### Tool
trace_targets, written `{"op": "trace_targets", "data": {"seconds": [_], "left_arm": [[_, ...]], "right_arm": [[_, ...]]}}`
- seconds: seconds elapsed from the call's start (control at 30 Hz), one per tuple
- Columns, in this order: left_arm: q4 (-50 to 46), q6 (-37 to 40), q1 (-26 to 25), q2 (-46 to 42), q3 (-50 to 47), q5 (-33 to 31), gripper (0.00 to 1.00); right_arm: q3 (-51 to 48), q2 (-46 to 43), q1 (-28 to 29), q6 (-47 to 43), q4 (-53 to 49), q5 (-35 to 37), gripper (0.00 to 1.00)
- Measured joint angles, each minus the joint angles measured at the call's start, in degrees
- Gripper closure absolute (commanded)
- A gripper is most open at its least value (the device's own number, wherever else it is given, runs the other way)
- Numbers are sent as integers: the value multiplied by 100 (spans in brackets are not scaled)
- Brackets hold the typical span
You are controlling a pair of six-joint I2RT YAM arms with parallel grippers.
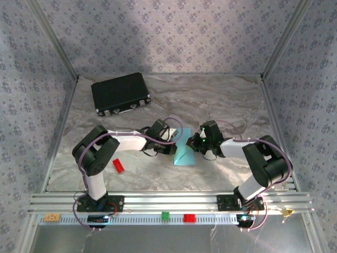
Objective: Fold a paper plane with a square sheet of paper (pick it up from the middle)
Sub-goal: Fold the triangle a second time at the center of the table.
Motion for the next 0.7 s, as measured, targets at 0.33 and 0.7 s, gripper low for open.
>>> {"op": "trace_targets", "data": {"seconds": [0.33, 0.7], "left_arm": [[4, 26, 0, -2, 0, -4, 100], [4, 42, 0, -2, 0, -2, 100]], "right_arm": [[-260, 85, -190, 26, 363, -114, 96], [-407, -787, -426, 68, 179, 44, 94]]}}
